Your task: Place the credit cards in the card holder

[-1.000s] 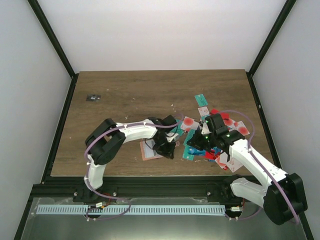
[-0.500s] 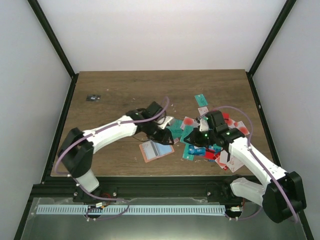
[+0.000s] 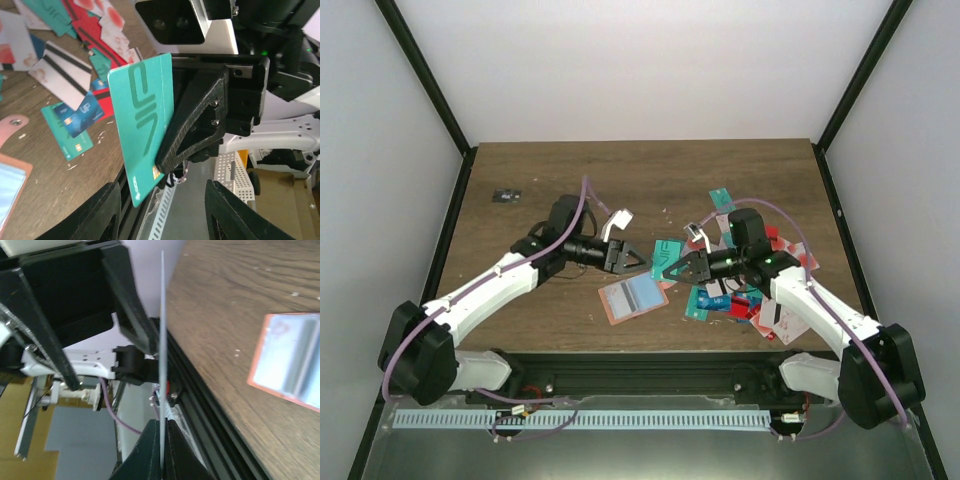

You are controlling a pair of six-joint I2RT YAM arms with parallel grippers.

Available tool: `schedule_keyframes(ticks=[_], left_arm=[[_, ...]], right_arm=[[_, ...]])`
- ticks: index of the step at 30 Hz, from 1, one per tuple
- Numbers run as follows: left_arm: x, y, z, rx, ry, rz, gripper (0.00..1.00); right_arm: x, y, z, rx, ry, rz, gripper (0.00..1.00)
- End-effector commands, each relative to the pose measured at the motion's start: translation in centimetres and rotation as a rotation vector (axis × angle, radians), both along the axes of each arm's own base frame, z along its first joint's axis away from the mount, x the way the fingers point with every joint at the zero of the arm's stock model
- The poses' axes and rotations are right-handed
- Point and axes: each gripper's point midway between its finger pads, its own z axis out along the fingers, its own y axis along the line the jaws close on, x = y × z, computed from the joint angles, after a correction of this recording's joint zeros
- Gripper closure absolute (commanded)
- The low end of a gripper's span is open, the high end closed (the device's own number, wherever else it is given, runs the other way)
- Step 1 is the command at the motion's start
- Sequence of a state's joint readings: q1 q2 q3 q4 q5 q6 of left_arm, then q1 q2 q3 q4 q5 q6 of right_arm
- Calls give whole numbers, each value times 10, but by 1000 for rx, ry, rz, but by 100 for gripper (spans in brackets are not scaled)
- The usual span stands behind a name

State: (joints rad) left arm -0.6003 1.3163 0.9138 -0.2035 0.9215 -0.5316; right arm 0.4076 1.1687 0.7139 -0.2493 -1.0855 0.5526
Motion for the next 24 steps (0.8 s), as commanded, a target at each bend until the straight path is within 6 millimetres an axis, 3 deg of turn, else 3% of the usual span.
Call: schedule_keyframes(ticks=[1,6,12,16,22,24], left_arm=[[-5,-3,25,-102,-39,-48,52],[-4,-4,29,-118,-47,-47,54],[-4,-7,41,-173,-47,-53,69],[-7,-12,49,-213,-27,-74,79],[-18,-22,50,-219,-7,-129,81],[-20,-24,49,-216,-1,-135,87]], right_arm=[[-11,7,50,170,-116,148,99],[-24,5,59,221,-123,205,99],[-34,2,65,245,-129,233,99],[-34,2,64,245,-124,235,99],[-32,3,66,243,-130,243,99],[-32,3,65,241,-130,248,99]])
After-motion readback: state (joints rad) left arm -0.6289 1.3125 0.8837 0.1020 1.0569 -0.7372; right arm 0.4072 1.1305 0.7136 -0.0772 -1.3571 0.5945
